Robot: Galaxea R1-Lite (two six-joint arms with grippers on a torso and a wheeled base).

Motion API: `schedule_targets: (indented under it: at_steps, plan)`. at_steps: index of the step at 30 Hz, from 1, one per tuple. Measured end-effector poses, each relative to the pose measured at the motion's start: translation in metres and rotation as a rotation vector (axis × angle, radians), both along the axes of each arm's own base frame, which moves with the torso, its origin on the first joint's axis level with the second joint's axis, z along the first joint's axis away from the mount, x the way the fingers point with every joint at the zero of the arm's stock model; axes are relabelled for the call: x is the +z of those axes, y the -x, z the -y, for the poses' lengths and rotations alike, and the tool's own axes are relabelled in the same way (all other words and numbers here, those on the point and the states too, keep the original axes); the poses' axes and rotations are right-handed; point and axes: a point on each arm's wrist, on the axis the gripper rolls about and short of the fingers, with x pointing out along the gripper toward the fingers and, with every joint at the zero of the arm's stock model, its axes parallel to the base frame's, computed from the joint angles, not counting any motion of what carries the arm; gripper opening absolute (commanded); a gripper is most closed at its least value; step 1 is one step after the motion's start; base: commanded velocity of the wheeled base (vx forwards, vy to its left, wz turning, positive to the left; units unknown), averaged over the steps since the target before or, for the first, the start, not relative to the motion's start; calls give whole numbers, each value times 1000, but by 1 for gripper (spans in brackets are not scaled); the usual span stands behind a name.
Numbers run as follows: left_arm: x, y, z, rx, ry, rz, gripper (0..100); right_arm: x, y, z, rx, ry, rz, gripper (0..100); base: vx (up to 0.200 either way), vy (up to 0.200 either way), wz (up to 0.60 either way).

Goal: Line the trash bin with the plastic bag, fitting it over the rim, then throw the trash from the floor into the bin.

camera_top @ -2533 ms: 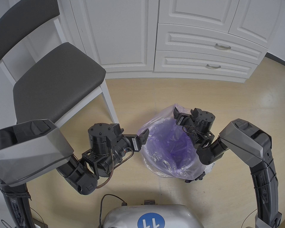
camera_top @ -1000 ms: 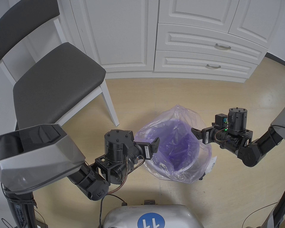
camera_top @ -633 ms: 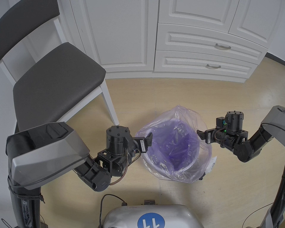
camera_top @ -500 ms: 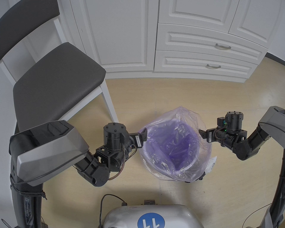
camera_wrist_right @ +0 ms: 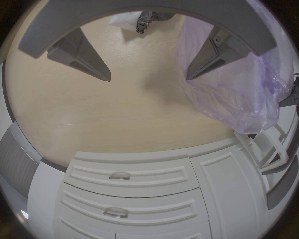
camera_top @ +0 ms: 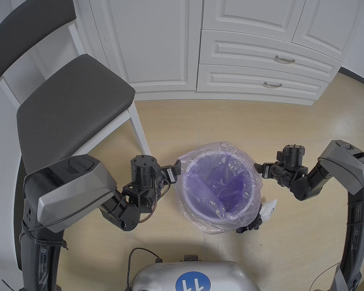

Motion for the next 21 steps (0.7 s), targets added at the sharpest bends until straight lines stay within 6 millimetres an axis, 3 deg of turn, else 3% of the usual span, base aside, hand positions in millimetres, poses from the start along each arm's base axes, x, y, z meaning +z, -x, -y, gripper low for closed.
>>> schedule_targets:
  at_steps: [13, 21]
  plan:
    - [-38, -13, -14, 42, -94, -170, 100, -39, -8, 1, 11, 3, -99, 100, 0, 0, 0]
    - [-23, -10, -16, 50, -58, -162, 100, -33, -6, 5, 14, -3, -100, 100, 0, 0, 0]
